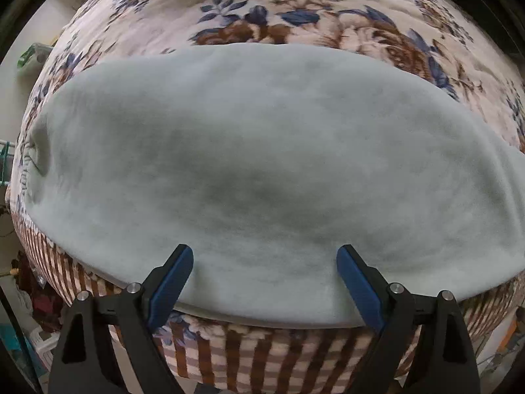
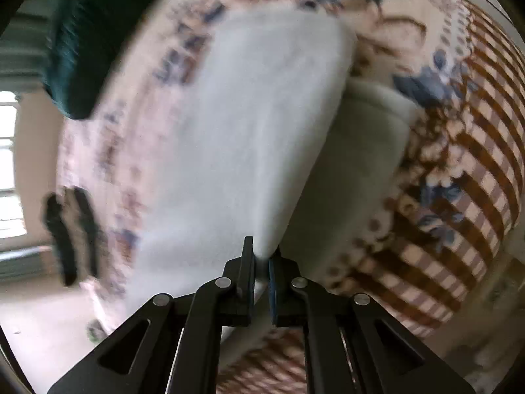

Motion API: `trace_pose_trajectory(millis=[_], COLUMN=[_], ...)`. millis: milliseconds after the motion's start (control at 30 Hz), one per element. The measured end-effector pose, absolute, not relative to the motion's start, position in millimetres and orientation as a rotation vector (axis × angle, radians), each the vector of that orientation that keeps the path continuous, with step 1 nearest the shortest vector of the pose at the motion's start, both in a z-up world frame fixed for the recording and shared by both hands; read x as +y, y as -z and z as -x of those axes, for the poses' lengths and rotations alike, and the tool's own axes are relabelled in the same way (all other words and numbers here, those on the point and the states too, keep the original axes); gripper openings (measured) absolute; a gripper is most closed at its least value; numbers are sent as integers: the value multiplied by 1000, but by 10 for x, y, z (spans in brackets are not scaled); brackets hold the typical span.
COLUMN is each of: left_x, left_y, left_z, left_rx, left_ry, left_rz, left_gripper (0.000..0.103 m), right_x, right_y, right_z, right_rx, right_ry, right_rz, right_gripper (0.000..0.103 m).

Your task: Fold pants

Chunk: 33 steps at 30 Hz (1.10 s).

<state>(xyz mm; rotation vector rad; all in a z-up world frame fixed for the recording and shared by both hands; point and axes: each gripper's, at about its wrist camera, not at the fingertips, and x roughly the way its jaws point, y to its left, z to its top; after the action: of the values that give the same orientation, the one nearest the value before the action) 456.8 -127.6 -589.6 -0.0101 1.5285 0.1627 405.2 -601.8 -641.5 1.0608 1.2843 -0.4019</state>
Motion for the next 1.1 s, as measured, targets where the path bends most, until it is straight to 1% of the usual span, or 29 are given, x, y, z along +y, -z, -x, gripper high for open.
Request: trace_pose_trajectory(millis=[33, 67, 100, 200, 233, 300, 333, 367, 500, 600, 667, 800, 833, 867, 900, 1033, 1100], left_x=[-1254, -1225, -1200, -1060, -1000, -859, -751, -689, -351, -71, 74, 258, 312, 351, 394, 564, 642], left_y=[5916, 5927, 5923, 5822, 5786, 5743, 5739, 5747, 5837, 5919, 5971, 6101, 6110, 6140, 6147, 6219, 6232], left_z=[-4553, -4535, -4520, -4430, -4395, -4328, -4285, -4263, -4146, -4005, -3909, -3783, -3790, -3767, -3758, -3722, -3709], left_rx=[1537, 1547, 1550, 1513, 1491, 1460, 1460, 1466, 1499, 1516, 1521, 1536, 1535, 1530, 1526, 1486, 1451], left_ry=[-166, -169, -172, -182, -182, -178, -182, -184, -205, -229, -246, -243, -239, -236, -231, -226, -229], left_rz=[17, 31, 42, 108, 135, 186, 205, 216, 294, 435, 535, 699, 742, 784, 803, 878, 930], left_gripper=[89, 89, 89, 89, 89, 89, 93, 96, 96, 96, 96, 96, 96, 96, 96, 95, 92], right_x=[-6001, -5992, -5998, -5958, -5912, -5769, -5645, -5511, -4657, -4074, -3826, -3576, -3568, -3569, -3561, -3576, -3589], right_y=[6610, 6738, 6817, 6685, 6598, 6457, 6427, 6442, 6677, 6897, 7012, 7141, 7106, 7045, 6986, 6674, 6558], right_z=[-4115, -4156, -4163, -4161, -4125, -4059, -4051, -4038, -4177, -4232, -4279, -4335, -4306, -4282, -4291, -4277, -4294], right_rx=[1362, 1419, 1457, 1423, 1401, 1365, 1360, 1368, 1501, 1581, 1599, 1533, 1495, 1457, 1446, 1400, 1389], right_ry=[388, 398, 416, 434, 434, 413, 389, 353, 165, 103, 93, 132, 149, 165, 175, 161, 142], right_rz=[-1049, -1035, -1027, -1041, -1040, -1068, -1094, -1118, -1188, -1226, -1255, -1305, -1321, -1330, -1325, -1329, -1321], right_gripper=[9, 16, 20, 31, 33, 33, 33, 33, 33, 33, 33, 33, 30, 15, 10, 9, 9])
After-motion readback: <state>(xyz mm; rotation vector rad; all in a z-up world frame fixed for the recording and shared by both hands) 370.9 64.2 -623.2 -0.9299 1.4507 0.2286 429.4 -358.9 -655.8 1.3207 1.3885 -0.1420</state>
